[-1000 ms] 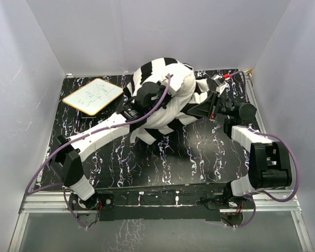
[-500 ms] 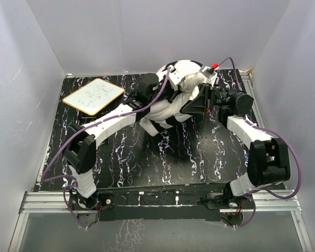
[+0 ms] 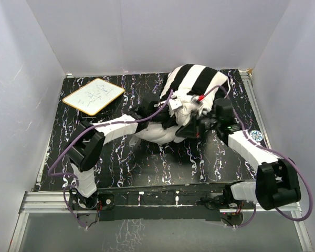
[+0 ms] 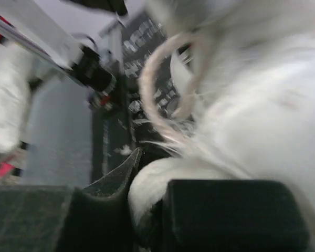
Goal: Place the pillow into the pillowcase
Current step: Stuff the pillow into the pillowcase.
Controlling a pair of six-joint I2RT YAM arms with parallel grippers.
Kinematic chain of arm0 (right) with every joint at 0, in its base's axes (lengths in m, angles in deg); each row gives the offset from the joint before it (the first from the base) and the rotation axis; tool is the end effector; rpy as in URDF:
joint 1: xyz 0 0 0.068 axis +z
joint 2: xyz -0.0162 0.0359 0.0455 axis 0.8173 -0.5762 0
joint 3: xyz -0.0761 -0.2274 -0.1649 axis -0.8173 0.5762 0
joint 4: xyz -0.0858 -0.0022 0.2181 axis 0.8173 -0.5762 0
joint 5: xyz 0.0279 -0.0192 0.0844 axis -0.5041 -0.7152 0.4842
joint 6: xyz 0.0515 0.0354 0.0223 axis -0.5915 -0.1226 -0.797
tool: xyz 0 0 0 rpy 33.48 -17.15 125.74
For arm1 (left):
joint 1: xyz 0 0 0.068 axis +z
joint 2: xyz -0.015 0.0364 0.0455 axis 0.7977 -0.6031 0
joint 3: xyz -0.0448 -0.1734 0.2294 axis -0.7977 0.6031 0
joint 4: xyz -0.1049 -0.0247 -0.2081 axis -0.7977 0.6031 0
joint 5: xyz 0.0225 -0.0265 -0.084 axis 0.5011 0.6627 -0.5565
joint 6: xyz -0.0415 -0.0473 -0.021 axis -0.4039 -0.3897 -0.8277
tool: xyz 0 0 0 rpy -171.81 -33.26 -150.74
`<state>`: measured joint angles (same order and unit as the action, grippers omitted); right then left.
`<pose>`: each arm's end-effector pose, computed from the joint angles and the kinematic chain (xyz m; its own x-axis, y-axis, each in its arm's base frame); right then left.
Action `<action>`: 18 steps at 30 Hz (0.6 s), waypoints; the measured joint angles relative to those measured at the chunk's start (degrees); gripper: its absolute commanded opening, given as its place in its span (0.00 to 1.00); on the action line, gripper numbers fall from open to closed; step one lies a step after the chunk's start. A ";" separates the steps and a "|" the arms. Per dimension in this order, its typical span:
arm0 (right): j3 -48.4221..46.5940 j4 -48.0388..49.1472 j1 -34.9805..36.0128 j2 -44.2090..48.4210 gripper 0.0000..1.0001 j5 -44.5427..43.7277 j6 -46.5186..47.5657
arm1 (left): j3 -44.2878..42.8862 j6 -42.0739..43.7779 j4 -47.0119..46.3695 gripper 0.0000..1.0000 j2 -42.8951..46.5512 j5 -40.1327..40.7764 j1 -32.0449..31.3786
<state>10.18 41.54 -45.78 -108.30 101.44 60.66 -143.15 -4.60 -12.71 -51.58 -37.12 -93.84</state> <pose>0.2233 0.0875 0.3009 -0.6086 -0.0123 -0.7934 -0.7913 0.0845 0.6056 0.2982 -0.2957 0.2687 -0.0012 0.2926 -0.9562 0.9670 0.2439 0.0735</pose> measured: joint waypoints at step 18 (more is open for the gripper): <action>-19.87 -79.82 15.32 15.50 0.77 -36.39 84.89 | 1.75 4.83 8.72 0.00 -6.10 -1.97 -0.74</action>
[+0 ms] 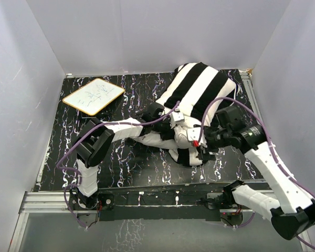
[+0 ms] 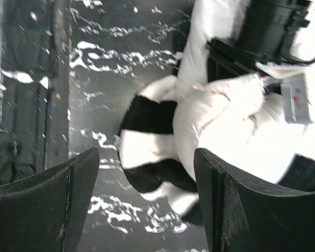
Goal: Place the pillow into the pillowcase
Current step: Stuff the pillow into the pillowcase.
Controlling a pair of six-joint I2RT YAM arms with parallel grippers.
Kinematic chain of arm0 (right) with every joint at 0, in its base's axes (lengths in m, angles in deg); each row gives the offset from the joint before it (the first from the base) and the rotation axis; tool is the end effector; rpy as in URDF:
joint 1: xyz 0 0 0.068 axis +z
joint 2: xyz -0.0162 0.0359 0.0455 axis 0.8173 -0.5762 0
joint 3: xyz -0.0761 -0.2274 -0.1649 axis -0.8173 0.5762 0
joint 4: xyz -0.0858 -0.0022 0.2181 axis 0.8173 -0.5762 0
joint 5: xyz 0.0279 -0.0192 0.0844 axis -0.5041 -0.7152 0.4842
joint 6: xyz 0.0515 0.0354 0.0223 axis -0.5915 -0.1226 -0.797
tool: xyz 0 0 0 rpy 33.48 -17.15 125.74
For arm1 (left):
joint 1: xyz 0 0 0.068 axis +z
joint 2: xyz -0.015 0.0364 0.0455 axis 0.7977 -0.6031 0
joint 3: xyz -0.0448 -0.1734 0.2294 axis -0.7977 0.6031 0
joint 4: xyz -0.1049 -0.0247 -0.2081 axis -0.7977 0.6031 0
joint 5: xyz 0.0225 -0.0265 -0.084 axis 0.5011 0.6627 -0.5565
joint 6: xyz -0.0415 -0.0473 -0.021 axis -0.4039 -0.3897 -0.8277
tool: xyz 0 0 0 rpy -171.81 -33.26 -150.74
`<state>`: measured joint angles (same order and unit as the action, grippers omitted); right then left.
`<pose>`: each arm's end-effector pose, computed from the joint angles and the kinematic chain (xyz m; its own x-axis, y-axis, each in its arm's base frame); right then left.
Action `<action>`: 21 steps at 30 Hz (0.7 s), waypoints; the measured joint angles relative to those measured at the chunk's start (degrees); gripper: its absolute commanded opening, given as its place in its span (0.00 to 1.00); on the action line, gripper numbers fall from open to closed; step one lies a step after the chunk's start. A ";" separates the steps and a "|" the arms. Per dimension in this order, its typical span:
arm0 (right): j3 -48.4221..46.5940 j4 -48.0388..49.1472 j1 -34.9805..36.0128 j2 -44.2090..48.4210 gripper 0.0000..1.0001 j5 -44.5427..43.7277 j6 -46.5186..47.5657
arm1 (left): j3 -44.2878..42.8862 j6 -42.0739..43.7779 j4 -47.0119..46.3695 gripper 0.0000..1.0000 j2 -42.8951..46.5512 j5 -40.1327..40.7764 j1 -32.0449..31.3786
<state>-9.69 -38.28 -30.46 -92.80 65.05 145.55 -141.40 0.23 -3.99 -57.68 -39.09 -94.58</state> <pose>0.1073 0.0863 0.3291 0.1818 -0.6598 -0.7291 -0.9806 -0.0665 -0.1843 0.2927 -0.3001 0.2014 -0.1112 0.4766 -0.8721 0.9856 0.1652 -0.0354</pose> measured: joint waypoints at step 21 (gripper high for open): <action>23.82 17.97 -3.58 -8.20 0.81 -12.39 33.03 | -2.80 0.50 4.00 0.00 -1.92 -2.97 0.13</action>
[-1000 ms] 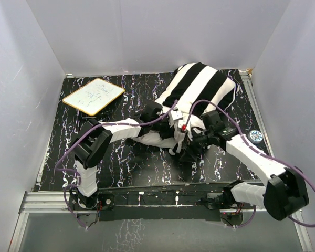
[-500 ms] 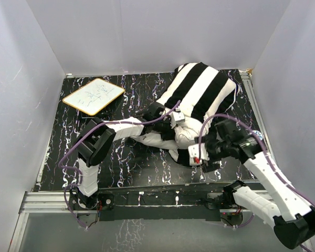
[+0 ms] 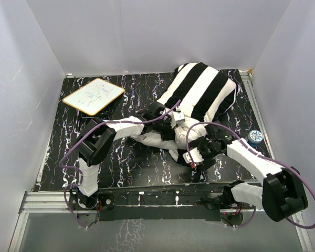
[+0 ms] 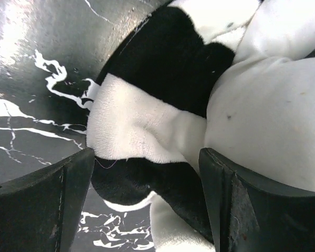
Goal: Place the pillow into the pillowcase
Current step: Stuff the pillow into the pillowcase.
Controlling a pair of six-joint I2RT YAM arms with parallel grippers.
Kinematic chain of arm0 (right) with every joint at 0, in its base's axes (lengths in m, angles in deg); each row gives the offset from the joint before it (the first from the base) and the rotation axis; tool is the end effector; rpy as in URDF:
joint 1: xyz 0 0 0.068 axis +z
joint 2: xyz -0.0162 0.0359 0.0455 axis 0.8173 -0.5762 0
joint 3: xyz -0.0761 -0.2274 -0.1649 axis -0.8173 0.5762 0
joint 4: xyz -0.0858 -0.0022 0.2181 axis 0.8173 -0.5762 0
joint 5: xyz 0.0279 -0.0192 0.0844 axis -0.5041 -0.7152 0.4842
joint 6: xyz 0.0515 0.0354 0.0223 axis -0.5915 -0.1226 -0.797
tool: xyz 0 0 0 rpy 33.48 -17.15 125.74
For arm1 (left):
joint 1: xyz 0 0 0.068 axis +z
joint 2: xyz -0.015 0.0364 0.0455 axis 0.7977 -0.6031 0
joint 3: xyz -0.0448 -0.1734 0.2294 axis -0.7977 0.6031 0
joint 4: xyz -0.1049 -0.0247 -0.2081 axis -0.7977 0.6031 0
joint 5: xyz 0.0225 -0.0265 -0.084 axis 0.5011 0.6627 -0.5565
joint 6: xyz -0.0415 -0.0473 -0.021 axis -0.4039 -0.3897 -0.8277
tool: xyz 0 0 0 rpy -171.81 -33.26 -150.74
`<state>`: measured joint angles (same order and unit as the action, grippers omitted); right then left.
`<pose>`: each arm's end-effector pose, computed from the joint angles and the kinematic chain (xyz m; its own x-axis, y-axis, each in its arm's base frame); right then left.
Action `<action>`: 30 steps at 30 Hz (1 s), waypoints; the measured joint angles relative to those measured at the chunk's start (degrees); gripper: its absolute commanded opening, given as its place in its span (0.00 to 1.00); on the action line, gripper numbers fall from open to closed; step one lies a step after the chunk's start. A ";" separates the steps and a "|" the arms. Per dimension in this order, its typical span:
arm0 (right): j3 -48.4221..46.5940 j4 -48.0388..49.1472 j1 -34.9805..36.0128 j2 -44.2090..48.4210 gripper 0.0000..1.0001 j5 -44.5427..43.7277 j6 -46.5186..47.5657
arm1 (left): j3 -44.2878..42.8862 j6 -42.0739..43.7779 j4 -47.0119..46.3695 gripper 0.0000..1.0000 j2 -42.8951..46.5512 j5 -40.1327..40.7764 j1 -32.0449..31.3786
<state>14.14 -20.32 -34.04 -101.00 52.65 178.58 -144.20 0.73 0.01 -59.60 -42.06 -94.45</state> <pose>0.1347 0.0778 0.2083 0.5243 -0.7378 -0.4252 -0.8499 -0.4221 -0.3154 0.2958 -0.3045 0.1967 -0.1373 0.4934 -0.8589 0.9885 0.1235 -0.0870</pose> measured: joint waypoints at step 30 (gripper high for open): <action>-28.96 -3.30 35.65 -18.62 0.08 16.85 -38.82 | 4.28 -22.43 -8.48 0.00 1.25 -4.02 3.28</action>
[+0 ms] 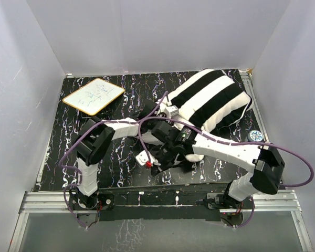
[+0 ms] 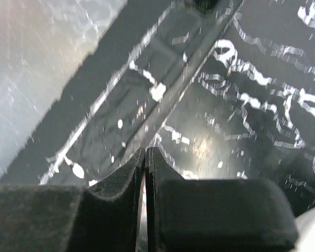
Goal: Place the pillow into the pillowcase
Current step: Stuff the pillow into the pillowcase.
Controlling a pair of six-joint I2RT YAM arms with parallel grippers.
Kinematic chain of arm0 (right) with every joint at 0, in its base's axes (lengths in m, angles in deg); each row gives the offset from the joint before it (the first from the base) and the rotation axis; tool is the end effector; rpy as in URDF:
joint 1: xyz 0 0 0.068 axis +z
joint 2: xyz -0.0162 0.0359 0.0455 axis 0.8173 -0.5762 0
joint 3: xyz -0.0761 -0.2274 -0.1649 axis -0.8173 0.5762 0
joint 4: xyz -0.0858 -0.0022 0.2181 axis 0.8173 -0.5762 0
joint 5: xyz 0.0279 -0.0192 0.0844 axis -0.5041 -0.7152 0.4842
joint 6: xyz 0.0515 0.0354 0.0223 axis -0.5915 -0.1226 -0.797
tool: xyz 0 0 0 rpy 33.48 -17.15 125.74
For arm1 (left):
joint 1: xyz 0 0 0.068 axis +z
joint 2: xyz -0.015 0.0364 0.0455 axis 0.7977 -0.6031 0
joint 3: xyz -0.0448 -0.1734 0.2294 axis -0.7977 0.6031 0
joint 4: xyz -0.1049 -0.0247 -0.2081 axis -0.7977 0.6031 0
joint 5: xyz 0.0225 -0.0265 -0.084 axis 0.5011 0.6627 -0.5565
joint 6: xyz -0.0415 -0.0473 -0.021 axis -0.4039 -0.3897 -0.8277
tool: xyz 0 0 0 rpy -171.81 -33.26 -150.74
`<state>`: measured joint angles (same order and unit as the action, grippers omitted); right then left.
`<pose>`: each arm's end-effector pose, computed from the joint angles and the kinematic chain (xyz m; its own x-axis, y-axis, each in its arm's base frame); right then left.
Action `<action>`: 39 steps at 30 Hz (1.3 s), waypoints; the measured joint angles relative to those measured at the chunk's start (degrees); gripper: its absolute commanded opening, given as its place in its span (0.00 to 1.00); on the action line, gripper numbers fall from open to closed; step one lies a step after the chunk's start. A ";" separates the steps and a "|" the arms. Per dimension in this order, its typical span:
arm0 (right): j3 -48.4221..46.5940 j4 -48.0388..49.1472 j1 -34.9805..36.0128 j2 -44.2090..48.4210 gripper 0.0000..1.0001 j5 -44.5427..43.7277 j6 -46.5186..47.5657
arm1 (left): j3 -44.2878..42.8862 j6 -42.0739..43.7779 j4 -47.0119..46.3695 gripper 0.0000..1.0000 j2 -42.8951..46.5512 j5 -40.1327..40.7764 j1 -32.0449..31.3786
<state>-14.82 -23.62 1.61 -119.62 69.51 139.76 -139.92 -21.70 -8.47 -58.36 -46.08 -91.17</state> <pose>0.1110 0.2347 0.2860 0.3451 -0.5531 -0.7583 -0.8288 -0.5587 0.0303 0.3057 -0.2852 0.1988 -0.4680 0.3353 -0.8177 0.8796 0.2658 -0.3945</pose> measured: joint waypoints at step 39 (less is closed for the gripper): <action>11.72 13.97 -52.48 14.93 0.49 -0.35 -30.08 | 31.12 7.21 -4.46 0.81 56.81 23.26 -15.87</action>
<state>-3.11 -9.65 -50.87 -104.69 69.16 109.68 -108.79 -14.48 -12.93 -1.55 -22.82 -107.04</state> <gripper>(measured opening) 0.521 0.782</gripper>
